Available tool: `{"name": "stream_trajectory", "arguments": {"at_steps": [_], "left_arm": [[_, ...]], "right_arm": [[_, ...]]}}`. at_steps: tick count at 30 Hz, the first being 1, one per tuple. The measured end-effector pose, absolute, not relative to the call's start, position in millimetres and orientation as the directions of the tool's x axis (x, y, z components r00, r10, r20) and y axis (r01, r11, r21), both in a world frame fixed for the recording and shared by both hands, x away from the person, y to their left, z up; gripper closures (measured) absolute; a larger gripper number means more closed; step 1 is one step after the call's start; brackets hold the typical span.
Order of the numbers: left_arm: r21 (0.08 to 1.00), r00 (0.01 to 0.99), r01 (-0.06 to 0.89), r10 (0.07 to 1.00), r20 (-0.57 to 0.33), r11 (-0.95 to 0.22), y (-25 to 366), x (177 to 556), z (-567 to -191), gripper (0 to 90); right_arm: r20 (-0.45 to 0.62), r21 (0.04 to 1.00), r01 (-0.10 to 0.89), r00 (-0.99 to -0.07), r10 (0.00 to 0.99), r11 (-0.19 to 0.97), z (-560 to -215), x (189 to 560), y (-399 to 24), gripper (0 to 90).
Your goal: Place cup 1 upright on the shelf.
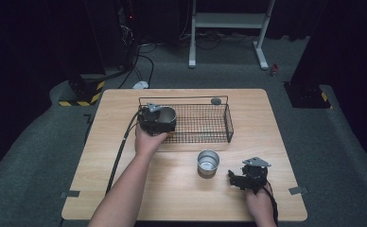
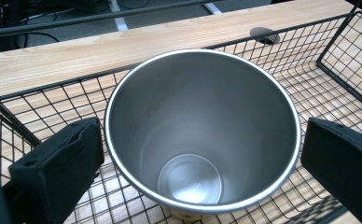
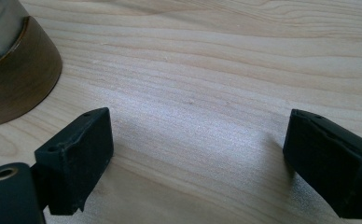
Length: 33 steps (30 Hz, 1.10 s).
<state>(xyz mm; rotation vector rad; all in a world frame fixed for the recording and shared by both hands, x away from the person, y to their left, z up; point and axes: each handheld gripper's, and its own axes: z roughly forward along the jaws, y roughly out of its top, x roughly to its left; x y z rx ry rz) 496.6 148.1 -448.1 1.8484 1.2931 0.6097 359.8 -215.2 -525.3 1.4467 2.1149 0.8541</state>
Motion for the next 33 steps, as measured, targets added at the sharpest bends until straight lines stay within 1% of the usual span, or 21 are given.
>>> {"name": "stream_trajectory", "arguments": {"at_steps": [8, 13, 15, 33], "left_arm": [[0.818, 0.371, 0.547, 0.927, -0.049, -0.176, 154, 488, -445, 0.1], [0.822, 0.373, 0.544, 0.926, -0.059, -0.167, 159, 483, -445, 0.1], [0.826, 0.368, 0.545, 0.927, -0.078, -0.146, 161, 480, -444, 0.1], [0.826, 0.371, 0.544, 0.925, -0.078, -0.148, 174, 462, -444, 0.3]], "right_arm": [[-0.011, 0.700, 0.664, -0.358, 0.934, 0.263, -525, 360, -215, 8.3], [-0.011, 0.700, 0.664, -0.358, 0.934, 0.263, -525, 360, -215, 8.3], [-0.012, 0.700, 0.664, -0.358, 0.934, 0.263, -525, 360, -215, 8.3], [-0.012, 0.700, 0.664, -0.358, 0.934, 0.263, -525, 360, -215, 8.3]]}}
